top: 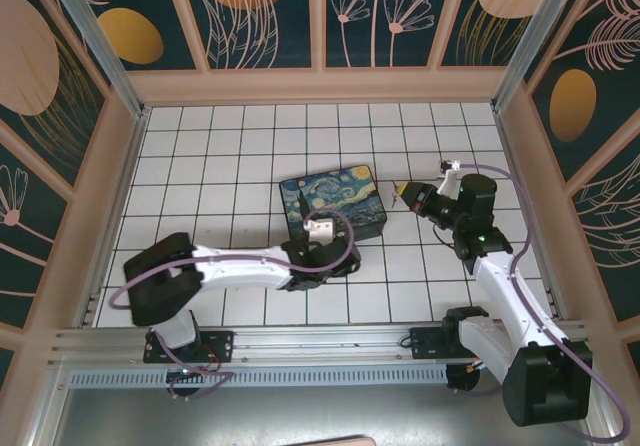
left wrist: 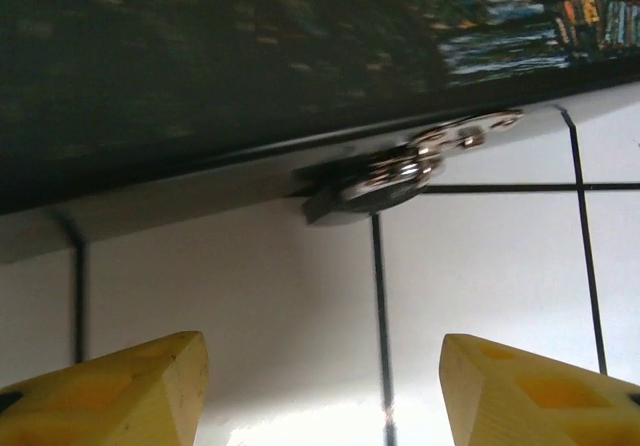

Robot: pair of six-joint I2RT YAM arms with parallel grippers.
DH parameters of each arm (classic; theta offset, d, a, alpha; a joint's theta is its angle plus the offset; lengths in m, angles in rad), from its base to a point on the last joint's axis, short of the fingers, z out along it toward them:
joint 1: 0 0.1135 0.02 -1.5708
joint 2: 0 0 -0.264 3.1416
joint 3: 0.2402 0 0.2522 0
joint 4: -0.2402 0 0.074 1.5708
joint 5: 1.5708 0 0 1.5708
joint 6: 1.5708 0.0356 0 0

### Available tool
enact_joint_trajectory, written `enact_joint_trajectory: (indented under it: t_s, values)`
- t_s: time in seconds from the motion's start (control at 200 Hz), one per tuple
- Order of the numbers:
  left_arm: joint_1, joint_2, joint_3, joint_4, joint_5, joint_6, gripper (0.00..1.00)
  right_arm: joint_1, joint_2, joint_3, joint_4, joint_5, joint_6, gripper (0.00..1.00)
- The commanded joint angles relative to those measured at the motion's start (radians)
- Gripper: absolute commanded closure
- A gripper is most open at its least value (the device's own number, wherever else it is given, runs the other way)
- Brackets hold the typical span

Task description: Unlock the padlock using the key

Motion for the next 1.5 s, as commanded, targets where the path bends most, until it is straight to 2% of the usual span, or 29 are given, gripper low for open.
enact_joint_trajectory:
  t_s: [0.0,0.1,0.3,0.495,0.736,0.966,1.106,1.291,1.496]
  values:
    - [-0.009,0.079,0.075,0.003,-0.113,-0.096,0.36,-0.013,-0.027,0.000,0.004,-0.022,-0.029,1.00]
    - [-0.008,0.141,0.127,-0.071,-0.178,-0.173,0.33,-0.021,-0.028,0.000,0.015,-0.032,-0.031,1.00]
    - [-0.009,0.257,0.206,-0.127,-0.220,-0.259,0.33,-0.032,-0.026,-0.007,0.042,-0.054,-0.034,1.00]
    - [-0.010,0.342,0.309,-0.280,-0.318,-0.367,0.40,-0.037,-0.012,-0.011,0.057,-0.074,-0.041,1.00]
    - [-0.008,0.377,0.367,-0.405,-0.394,-0.416,0.43,-0.043,0.008,-0.022,0.085,-0.089,-0.043,1.00]
    - [0.034,0.219,0.194,-0.398,-0.423,-0.388,0.38,-0.044,0.028,-0.034,0.108,-0.096,-0.040,1.00]
    - [0.064,0.136,0.081,-0.270,-0.408,-0.277,0.37,-0.043,0.055,-0.033,0.127,-0.100,-0.038,1.00]
    - [0.072,0.148,0.119,-0.227,-0.396,-0.174,0.34,-0.043,0.073,-0.020,0.129,-0.097,-0.037,1.00]
    - [0.119,0.110,0.027,-0.123,-0.332,-0.080,0.32,-0.042,0.063,0.000,0.096,-0.088,-0.043,1.00]
